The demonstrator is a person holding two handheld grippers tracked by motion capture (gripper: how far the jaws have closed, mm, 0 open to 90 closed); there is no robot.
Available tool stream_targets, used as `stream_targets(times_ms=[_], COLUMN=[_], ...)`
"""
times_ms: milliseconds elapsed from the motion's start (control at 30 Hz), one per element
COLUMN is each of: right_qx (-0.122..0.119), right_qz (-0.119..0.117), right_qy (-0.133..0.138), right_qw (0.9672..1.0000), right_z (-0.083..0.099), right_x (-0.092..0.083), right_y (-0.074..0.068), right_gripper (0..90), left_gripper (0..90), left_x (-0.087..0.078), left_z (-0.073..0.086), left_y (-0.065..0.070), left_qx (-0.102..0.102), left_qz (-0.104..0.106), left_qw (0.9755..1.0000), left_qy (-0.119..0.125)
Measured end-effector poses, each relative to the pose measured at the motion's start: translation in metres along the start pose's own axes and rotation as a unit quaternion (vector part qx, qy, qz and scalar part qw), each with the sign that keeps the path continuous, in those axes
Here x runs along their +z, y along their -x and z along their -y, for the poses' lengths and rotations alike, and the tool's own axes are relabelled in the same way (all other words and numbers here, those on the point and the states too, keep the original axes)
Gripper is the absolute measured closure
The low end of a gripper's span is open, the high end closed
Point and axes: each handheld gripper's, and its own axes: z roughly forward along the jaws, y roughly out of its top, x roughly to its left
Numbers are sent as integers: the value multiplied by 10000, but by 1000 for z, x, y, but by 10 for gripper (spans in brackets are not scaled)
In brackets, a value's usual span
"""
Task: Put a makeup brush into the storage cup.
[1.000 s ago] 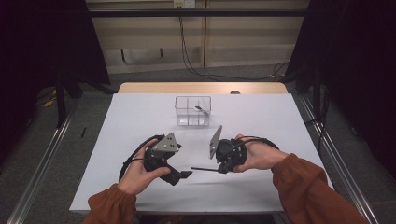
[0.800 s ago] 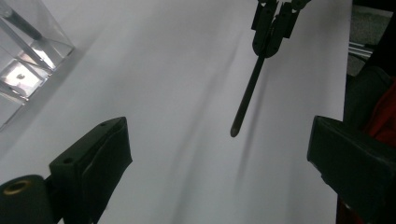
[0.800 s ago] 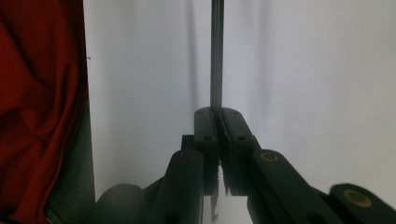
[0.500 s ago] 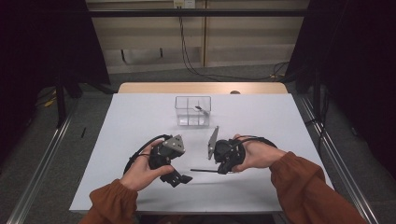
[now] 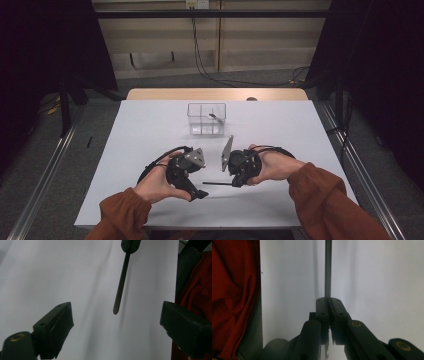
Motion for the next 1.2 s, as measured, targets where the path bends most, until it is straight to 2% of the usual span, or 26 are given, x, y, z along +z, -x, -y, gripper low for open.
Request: stream_targets(times_ms=[300,367,400,433,467,500,567,633,700,767,833,900,1000,1033,1100,1200], right_qx=[-7,-10,-21,-18,-15,-13,-18,-26,-24,-28,-16,-35,-43,-34,-91,-37], right_qz=[-17,-10,-4,2,-9,1,0,-11,13,11,14,31,33,44,83,78], right_qy=[34,45,39,30,23,34,32,47,82,118,111,124,115,136,162,209], right_qw=[10000,10000,10000,10000,10000,10000,10000,10000,10000,9999,9999,9999,9999,9999,9998,9997], right_z=[-2,-2,-2,-2,-2,-2,-2,-1,-1,-1,-1,-1,-1,-1,-1,1], right_x=[1,1,1,1,1,1,1,1,1,1,0,1,1,1,1,-1], right_y=[-2,-2,-2,-2,-2,-2,-2,-2,-2,-1,-2,-2,-2,-2,-1,-2], right_gripper=[869,869,869,869,869,869,869,868,869,869,869,869,869,869,869,869], left_gripper=[301,368,380,420,465,482,523,539,573,604,636,663,738,756,757,780], left_x=[9,11,12,13,13,14,15,15,15,15,16,17,17,18,18,18], left_z=[-9,-9,-8,-8,-8,-8,-9,-9,-9,-8,-9,-9,-11,-11,-12,-12], left_y=[-2,-4,-5,-6,-7,-7,-9,-9,-11,-11,-11,-9,-9,-9,-9,-8], left_qx=[38,49,49,-5,36,-24,30,-65,-23,-82,13,-20,50,14,-15,-8], left_qz=[105,183,151,145,189,211,251,225,183,221,266,302,417,370,371,414], left_qw=[9999,9996,9997,9997,9996,9996,9995,9996,9997,9996,9995,9994,9990,9992,9992,9991], left_qy=[-128,-193,-173,-186,-200,-166,-179,-151,-190,-147,-183,-166,-179,-149,-150,-109])
